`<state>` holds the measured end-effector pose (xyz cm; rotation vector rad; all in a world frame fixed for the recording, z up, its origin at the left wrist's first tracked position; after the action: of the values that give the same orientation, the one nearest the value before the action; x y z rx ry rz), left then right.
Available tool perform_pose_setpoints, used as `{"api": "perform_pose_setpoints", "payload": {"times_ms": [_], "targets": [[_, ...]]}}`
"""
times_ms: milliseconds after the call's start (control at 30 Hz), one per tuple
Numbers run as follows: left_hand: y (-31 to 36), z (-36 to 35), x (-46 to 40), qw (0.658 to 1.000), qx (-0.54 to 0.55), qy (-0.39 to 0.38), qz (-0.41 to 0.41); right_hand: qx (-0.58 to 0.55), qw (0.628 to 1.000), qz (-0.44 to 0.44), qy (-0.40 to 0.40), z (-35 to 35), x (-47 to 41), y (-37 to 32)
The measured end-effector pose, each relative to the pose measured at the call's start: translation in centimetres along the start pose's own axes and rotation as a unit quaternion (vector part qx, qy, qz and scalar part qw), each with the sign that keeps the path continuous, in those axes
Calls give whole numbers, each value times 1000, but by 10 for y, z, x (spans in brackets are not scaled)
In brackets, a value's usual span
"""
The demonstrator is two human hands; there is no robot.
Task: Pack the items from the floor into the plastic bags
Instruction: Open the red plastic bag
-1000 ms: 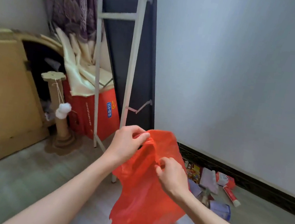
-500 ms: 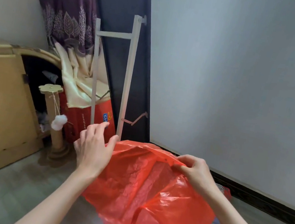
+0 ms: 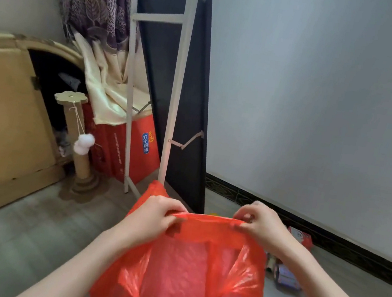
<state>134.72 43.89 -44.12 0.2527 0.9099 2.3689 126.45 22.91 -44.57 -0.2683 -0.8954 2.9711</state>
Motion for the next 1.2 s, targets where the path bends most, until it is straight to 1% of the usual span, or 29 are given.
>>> {"api": "perform_pose_setpoints", "payload": {"times_ms": [100, 200, 267, 333, 433, 533, 600, 633, 667, 700, 767, 833, 867, 933, 1000, 1033, 1067, 1133, 1167, 1200], "targets": [[-8, 7, 4, 997, 49, -40, 33, 12, 1000, -7, -12, 1, 5, 2], [-12, 7, 10, 992, 71, -91, 57, 16, 1000, -6, 7, 2, 5, -1], [-10, 6, 15, 988, 91, -103, 66, -2, 1000, -11, 19, 4, 5, -1], [-11, 9, 16, 990, 103, -68, 62, -22, 1000, -15, 16, 5, 8, -1], [-16, 17, 14, 994, 83, 21, 66, -15, 1000, -5, 1, 8, 11, 0], [-19, 18, 15, 991, 88, 64, 79, 9, 1000, 4, -13, 10, 14, -1], [-18, 18, 16, 982, 138, 83, 100, 45, 998, -14, -31, 9, 15, 1], [-18, 18, 16, 972, 184, 87, 116, 70, 997, -19, -28, 11, 16, 2], [-18, 19, 16, 960, 235, 83, 131, 79, 997, -19, -10, 13, 18, 2], [-18, 20, 15, 945, 285, 70, 144, 59, 998, -18, 24, 17, 18, 3], [-19, 19, 15, 919, 359, 30, 161, -74, 992, -14, 106, 24, 20, 4], [-21, 18, 14, 910, 377, 19, 171, -211, 961, -23, 179, 29, 22, 5], [-22, 17, 13, 915, 365, 24, 172, -243, 947, -26, 209, 31, 22, 6], [-26, 17, 12, 939, 302, 39, 157, -257, 934, -22, 247, 34, 23, 8], [-29, 17, 11, 973, 188, 50, 122, -240, 935, -21, 259, 34, 23, 10], [-33, 16, 11, 985, 120, 61, 108, -223, 942, -26, 250, 33, 23, 10], [-36, 16, 10, 990, 61, 78, 102, -207, 950, -30, 233, 31, 23, 9], [-39, 14, 9, 987, -31, 128, 95, -190, 961, -41, 195, 27, 21, 6], [-34, 13, 10, 982, -63, 158, 80, -193, 963, -49, 182, 24, 20, 4], [-26, 12, 12, 979, -78, 185, 47, -206, 961, -62, 171, 22, 19, 1]]}}
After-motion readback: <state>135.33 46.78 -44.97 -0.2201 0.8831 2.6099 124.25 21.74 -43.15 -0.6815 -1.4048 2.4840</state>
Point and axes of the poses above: each hand's wrist, its own x-axis away from the middle knuckle, its own z-axis out of the back of the hand, y = z × x, the point moved 3 cm from there along -x, towards the middle knuckle, and after that the axes turned 15 degrees about z, right-handed, at the moved point
